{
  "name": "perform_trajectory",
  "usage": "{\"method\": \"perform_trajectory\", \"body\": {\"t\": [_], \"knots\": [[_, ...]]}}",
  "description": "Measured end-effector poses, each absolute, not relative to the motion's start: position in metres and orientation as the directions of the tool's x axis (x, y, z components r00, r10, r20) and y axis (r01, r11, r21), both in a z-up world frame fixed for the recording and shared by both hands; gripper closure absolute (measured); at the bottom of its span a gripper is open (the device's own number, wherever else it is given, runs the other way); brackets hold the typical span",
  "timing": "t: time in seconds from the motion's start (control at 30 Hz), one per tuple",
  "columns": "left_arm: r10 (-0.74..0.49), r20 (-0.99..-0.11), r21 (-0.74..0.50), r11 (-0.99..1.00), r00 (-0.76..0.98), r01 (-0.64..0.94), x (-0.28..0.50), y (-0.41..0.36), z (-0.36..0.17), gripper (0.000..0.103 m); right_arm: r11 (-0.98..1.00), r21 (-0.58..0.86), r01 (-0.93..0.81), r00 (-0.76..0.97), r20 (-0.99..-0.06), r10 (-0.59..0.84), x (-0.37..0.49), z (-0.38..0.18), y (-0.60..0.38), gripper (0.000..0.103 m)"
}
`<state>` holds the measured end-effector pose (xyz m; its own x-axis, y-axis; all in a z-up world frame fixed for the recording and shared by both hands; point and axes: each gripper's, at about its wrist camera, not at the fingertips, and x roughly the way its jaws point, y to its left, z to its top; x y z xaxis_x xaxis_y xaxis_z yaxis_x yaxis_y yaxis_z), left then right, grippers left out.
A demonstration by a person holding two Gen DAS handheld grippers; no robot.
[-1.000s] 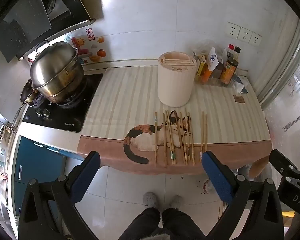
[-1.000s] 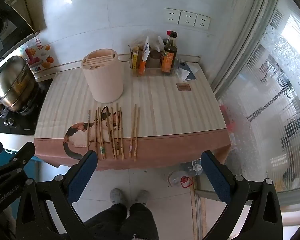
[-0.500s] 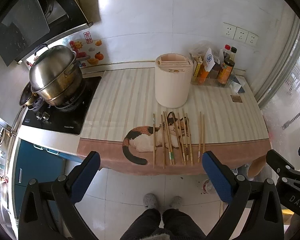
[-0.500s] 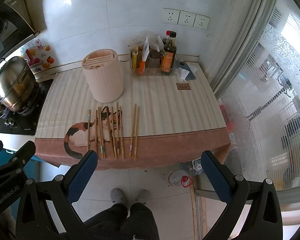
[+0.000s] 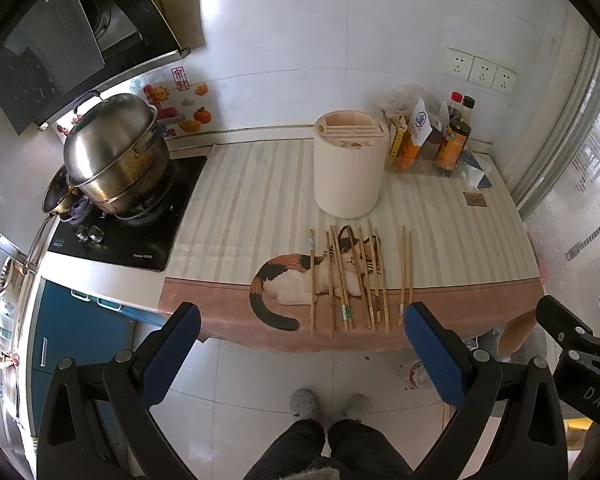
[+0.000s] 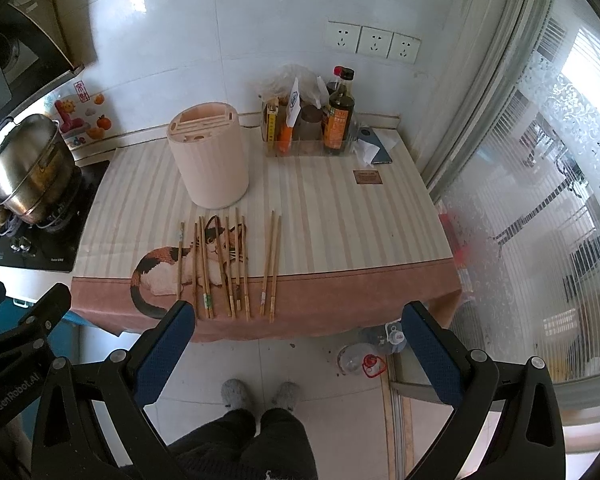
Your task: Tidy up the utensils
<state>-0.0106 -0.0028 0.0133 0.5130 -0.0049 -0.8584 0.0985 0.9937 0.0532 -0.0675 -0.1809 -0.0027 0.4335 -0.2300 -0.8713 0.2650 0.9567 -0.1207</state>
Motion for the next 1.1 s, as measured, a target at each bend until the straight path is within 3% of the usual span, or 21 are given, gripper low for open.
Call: {"method": "perform_trajectory", "body": {"t": [1.1], "knots": [[-0.006,-0.853,0.055,0.993,0.523,0.102,-0.010,-0.005,0.019,0.000,0.956,-0.127,0.263,0.452,-0.860,-0.239,-0.064,0.008,-0.182,0.000]]}}
